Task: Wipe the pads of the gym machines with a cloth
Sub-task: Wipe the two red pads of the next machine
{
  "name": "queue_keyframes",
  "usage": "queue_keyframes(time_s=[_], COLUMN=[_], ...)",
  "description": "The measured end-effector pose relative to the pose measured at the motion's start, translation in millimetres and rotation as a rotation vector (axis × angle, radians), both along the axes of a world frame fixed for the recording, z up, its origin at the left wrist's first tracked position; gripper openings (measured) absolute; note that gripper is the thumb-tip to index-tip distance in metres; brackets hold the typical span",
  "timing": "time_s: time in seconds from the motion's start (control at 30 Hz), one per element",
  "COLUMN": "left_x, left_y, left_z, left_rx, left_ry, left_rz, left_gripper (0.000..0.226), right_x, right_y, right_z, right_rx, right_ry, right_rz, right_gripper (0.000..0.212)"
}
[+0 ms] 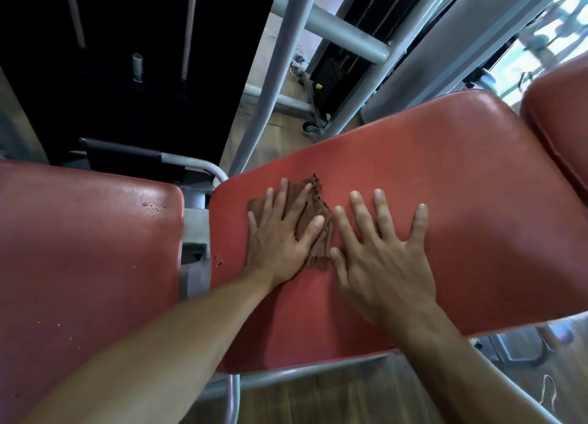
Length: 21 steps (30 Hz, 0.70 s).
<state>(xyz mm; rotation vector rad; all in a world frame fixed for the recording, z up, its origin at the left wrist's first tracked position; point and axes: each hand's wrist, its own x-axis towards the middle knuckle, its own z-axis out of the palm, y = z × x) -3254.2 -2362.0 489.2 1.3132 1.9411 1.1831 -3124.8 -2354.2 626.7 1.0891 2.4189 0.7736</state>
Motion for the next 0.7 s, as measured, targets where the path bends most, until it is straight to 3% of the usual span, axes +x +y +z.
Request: queue_keyframes(time_s=[0.33, 0.7], left_x=[-54, 13], left_y=[83, -17], left_z=[9, -4], left_rx=[-0.002, 0.080], left_ry=[0.018, 0.097], left_rz=[0.046, -0.083], left_gripper=[0.064, 0.058], right_x=[-10, -9], right_y=[3, -2], right_z=[-9, -9], right_rx=[0.025, 0.031], right_ry=[-0.015, -0.015], right_rz=[-0.016, -0.014], right_gripper=[0.065, 0.064])
